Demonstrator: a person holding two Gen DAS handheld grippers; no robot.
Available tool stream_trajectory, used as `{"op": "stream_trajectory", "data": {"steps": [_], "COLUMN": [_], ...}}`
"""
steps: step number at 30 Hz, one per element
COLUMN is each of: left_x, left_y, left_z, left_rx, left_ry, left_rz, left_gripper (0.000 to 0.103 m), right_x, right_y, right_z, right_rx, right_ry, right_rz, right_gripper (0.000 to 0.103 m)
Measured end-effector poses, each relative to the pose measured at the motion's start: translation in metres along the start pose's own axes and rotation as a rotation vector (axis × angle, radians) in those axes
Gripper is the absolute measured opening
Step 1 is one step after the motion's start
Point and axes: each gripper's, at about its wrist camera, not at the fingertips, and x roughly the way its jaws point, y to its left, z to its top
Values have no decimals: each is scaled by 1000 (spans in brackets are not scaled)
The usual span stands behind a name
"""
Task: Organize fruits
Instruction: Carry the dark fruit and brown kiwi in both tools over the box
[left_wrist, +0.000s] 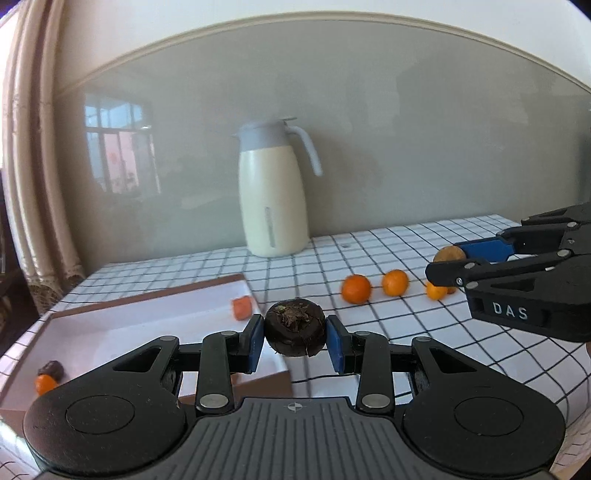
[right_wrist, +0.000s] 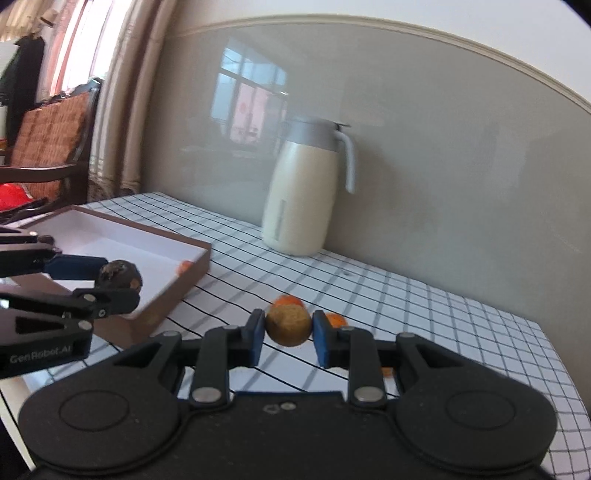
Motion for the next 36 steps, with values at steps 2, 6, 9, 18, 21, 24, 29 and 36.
{"op": "stream_trajectory", "data": {"steps": [2,6,9,18,21,24,29,36], "left_x": [-2,-7,-11,-22,-27,-30,-32,-31], "left_y": [8,23,33,71,82,90,103,123], "left_z": [-1,-4,-7,-18,-22,-24,-28,-33], "left_rx": [-11,-32,-37,-66,-77,-86,-96,-134], "left_ry": [-4,-9,-12,-16,-20,-21,-22,-16], "left_rz": [19,51,79,175,200,218,245,284], "left_gripper": [36,36,36,36,36,36,36,36], "right_x": [1,4,7,21,23,25,31,40], "right_y": [7,23,35,63,72,81,94,102], "right_z": [2,9,12,24,27,31,36,43], "right_rx": [-11,-38,-55,-73,-79,-85,-94,-82], "right_ry": [-7,-34,-44,-62,-73,-83,-95,-112], "right_rz": [26,91,129,195,218,238,263,274], "right_gripper": [19,19,19,19,19,19,19,19]}}
